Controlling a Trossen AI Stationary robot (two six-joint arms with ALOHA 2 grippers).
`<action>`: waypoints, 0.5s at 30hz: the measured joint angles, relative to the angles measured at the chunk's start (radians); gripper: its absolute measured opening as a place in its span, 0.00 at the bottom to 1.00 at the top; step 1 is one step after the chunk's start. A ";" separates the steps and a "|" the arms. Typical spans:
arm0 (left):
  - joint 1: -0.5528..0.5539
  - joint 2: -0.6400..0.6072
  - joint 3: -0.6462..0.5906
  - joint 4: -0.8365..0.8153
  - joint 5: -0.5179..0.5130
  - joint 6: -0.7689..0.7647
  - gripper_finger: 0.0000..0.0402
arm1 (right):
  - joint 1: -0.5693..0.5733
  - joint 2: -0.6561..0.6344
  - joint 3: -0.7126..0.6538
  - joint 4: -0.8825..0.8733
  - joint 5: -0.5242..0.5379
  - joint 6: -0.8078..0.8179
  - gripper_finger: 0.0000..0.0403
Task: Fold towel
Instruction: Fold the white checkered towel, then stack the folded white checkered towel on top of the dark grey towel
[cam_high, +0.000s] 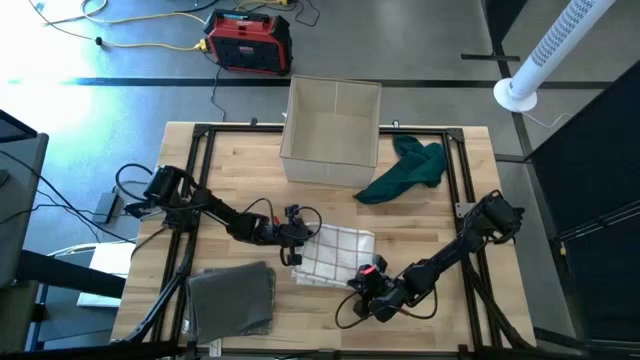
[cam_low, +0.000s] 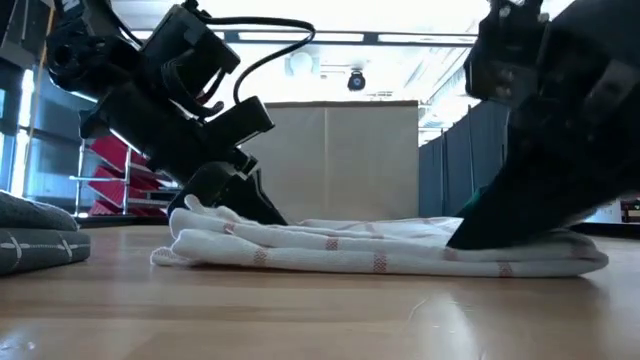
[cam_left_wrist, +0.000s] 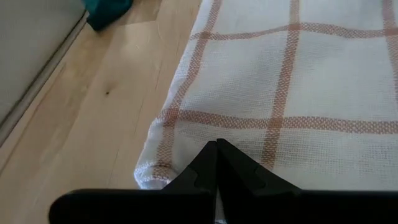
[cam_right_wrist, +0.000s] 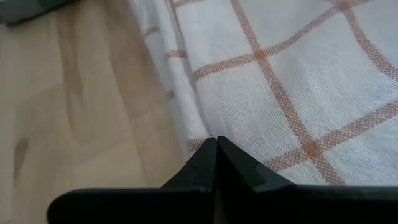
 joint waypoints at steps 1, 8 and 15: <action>-0.006 -0.019 0.001 -0.015 0.006 -0.001 0.00 | 0.001 -0.017 0.000 0.001 0.002 -0.006 0.00; -0.016 -0.235 0.102 -0.300 0.021 -0.081 0.00 | 0.014 -0.173 0.000 -0.017 0.102 -0.080 0.00; -0.055 -0.346 0.258 -0.675 0.025 -0.284 0.00 | 0.053 -0.347 0.000 -0.225 0.125 -0.021 0.00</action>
